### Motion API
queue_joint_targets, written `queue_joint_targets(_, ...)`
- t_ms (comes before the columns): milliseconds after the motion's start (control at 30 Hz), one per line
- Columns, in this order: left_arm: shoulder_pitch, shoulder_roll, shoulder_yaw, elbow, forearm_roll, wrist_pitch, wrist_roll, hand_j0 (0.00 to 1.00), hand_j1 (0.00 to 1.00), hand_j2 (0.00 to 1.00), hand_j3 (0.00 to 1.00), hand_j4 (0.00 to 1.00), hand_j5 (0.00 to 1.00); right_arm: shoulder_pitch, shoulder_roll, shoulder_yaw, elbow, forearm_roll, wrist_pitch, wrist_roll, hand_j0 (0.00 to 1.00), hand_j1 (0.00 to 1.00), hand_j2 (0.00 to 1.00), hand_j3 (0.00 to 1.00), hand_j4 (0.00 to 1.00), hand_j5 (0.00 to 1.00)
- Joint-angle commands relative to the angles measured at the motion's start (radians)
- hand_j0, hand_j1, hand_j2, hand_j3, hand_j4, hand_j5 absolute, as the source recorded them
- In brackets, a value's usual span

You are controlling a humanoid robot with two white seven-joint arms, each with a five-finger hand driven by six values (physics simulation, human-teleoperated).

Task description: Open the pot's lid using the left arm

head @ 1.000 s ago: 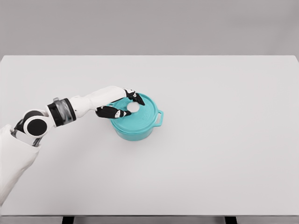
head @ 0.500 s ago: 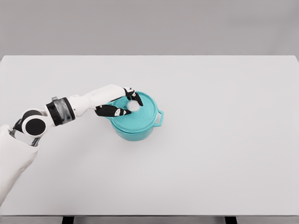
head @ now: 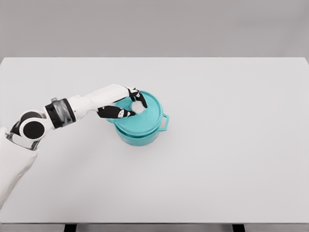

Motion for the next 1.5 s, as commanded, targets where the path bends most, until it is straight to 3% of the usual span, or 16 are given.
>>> queue_joint_targets(0, 0.000, 0.004, 0.010, -0.002, 0.005, 0.001, 0.001, 0.54, 0.54, 0.54, 0.54, 0.54, 0.54, 0.000, 0.000, 0.000, 0.000, 0.001, 0.000, 0.000, 1.00, 1.00, 1.00, 1.00, 1.00, 1.00)
queue_joint_targets(267, 0.003, 0.041, 0.038, -0.002, 0.009, 0.001, 0.001, 0.54, 0.54, 0.54, 0.54, 0.54, 0.54, 0.000, 0.000, 0.000, 0.000, 0.000, 0.000, 0.000, 1.00, 1.00, 1.00, 1.00, 1.00, 1.00)
queue_joint_targets(433, 0.003, 0.081, 0.039, 0.002, 0.053, 0.001, 0.001, 0.54, 0.54, 0.54, 0.54, 0.54, 0.54, 0.000, 0.000, 0.000, 0.000, 0.000, 0.000, 0.000, 1.00, 1.00, 1.00, 1.00, 1.00, 1.00)
queue_joint_targets(933, 0.041, 0.104, 0.139, 0.011, 0.056, 0.001, 0.001, 0.54, 0.54, 0.54, 0.54, 0.54, 0.54, 0.000, 0.000, 0.000, 0.000, 0.000, 0.000, 0.000, 1.00, 1.00, 1.00, 1.00, 1.00, 1.00)
queue_joint_targets(1467, 0.071, 0.139, 0.242, 0.110, 0.082, 0.001, 0.001, 0.54, 0.54, 0.54, 0.54, 0.54, 0.54, 0.000, 0.000, 0.000, 0.000, 0.000, 0.000, 0.000, 1.00, 1.00, 1.00, 1.00, 1.00, 1.00)
